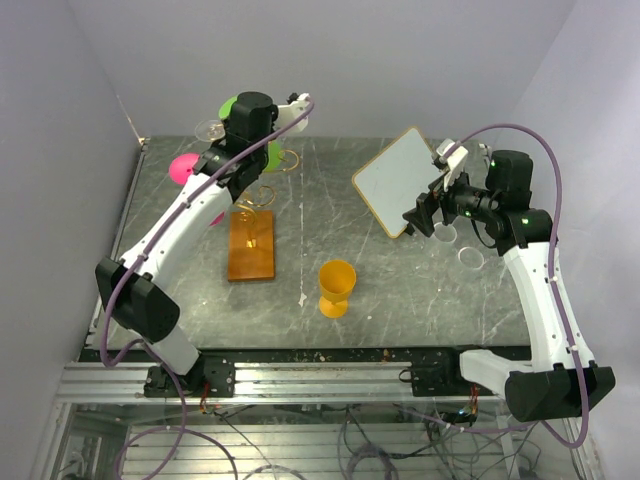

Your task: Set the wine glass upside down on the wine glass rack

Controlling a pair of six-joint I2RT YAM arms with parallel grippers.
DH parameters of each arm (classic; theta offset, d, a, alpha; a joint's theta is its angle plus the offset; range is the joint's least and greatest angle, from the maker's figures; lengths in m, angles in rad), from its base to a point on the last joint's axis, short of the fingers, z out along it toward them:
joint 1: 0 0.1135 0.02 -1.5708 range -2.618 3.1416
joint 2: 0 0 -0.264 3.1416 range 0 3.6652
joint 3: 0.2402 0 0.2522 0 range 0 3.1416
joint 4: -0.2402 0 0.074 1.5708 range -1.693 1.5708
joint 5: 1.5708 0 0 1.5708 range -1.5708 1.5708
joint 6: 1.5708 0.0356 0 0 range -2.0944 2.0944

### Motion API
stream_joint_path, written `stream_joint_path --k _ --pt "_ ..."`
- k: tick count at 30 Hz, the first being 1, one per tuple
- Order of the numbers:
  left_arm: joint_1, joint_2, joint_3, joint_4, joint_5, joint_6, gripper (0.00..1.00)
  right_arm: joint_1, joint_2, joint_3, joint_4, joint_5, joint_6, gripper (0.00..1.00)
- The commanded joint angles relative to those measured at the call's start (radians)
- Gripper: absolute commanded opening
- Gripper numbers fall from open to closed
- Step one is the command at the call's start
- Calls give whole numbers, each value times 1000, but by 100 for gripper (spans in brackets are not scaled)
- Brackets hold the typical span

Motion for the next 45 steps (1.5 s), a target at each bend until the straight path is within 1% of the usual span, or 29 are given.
stream_joint_path --k 1,23,31,45 --pt "-15 -47 -13 -17 -13 6 7 -10 -3 2 22 -8 9 100" --pt "-62 -91 -66 -83 -43 26 7 -24 -2 9 22 -18 15 100" --pt "-81 -112 -73 -121 -10 21 7 -25 4 12 19 -23 17 100" --pt "-112 -77 -27 -130 10 12 7 -28 21 23 15 -30 17 100"
